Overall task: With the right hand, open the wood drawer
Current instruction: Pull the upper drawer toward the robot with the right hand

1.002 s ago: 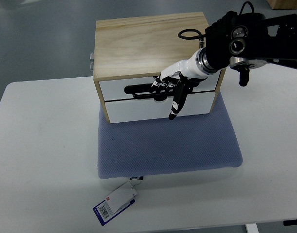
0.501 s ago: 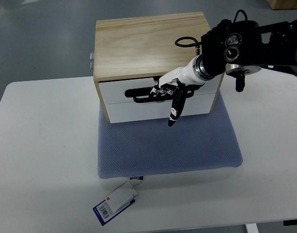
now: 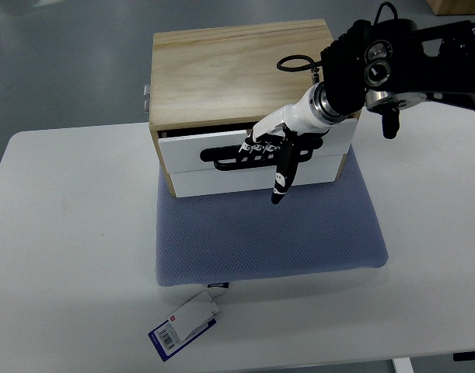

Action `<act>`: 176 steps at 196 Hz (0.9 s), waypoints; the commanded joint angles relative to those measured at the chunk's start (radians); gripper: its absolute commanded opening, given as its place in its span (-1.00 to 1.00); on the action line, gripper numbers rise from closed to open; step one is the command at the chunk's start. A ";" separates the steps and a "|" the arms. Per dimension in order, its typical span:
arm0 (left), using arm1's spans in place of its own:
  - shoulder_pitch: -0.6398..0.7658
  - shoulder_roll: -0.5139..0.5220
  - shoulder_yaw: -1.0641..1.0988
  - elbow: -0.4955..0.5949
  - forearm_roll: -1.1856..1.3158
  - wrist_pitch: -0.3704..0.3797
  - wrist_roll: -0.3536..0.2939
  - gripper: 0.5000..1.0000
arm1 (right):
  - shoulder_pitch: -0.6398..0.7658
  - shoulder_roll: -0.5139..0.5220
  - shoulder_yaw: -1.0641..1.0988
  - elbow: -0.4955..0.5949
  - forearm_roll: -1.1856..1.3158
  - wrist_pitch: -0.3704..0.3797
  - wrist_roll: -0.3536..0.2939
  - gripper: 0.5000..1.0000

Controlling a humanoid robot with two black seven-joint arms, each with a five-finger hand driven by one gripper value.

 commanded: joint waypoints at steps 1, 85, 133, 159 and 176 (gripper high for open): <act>0.000 0.000 0.000 0.000 -0.001 0.000 0.000 1.00 | 0.002 -0.003 0.003 0.015 0.021 0.038 0.000 0.78; 0.000 0.000 0.000 0.001 -0.001 0.000 0.000 1.00 | 0.013 -0.003 0.010 0.030 0.042 0.116 0.002 0.78; 0.000 0.000 0.000 0.001 -0.001 0.000 0.000 1.00 | 0.037 -0.027 0.013 0.063 0.067 0.192 0.003 0.78; 0.000 0.000 0.000 0.001 -0.001 0.000 0.000 1.00 | 0.043 -0.041 0.013 0.079 0.084 0.200 0.003 0.78; 0.000 0.000 0.000 0.001 -0.001 0.000 0.000 1.00 | 0.047 -0.055 0.013 0.086 0.087 0.200 0.003 0.78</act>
